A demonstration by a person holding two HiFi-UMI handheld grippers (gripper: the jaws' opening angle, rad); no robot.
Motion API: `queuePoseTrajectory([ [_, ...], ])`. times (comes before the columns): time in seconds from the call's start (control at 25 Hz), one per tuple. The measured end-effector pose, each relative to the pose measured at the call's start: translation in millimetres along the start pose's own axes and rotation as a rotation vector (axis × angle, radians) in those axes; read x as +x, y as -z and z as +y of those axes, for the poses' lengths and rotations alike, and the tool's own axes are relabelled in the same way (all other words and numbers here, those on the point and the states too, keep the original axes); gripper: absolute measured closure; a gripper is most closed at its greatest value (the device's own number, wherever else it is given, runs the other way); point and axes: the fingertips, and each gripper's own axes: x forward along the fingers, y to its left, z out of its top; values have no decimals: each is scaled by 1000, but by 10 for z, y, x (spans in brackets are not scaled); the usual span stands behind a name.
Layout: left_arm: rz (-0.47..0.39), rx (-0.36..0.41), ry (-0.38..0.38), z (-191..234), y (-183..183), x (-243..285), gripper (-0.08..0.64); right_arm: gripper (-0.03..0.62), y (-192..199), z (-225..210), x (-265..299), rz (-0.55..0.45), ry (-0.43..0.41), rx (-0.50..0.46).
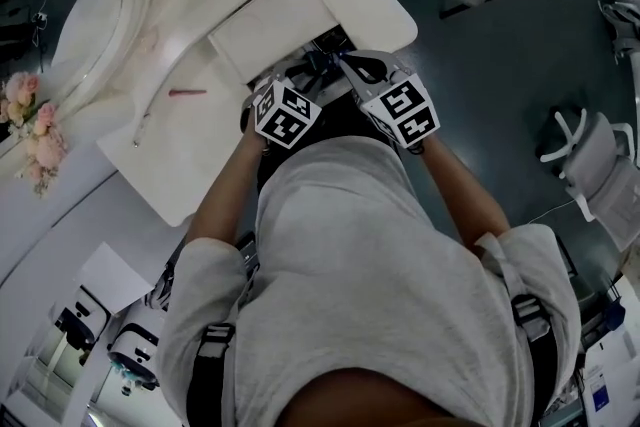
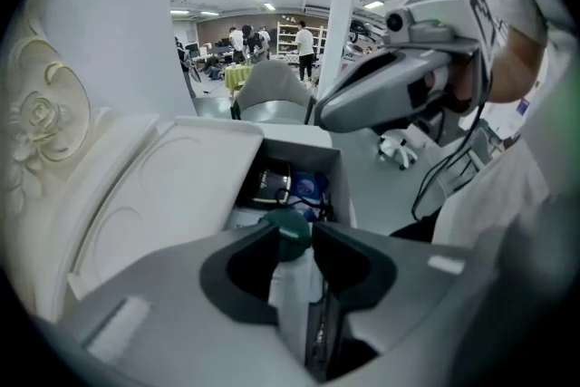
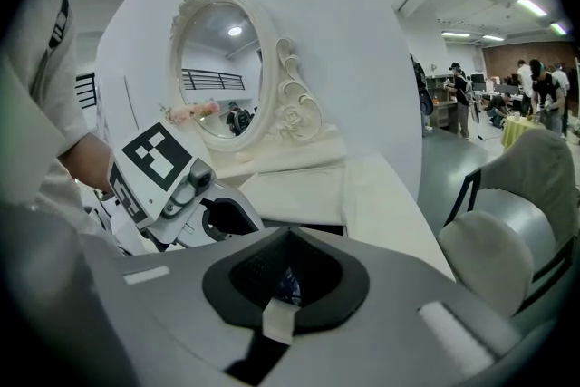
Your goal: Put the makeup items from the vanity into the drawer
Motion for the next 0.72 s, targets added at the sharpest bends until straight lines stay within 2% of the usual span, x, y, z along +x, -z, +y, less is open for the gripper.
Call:
queuePoseTrajectory([
  [0.24,-63,-29,-53,37,-37,-347,468,592,-288,228,170,-20,-49,-55],
  [0.36,-113,-50,-132,145,-33,-587,520,592,-522,372,350,-34,-86,-117],
  [0.48,-162,-136,-200,343,72,-861,554,592,-792,584,527,-56,-112,-162],
  [0.72,-265,-312,-349,860,195,-1411,557,592,-1230,977,906,-80,-149,-212],
])
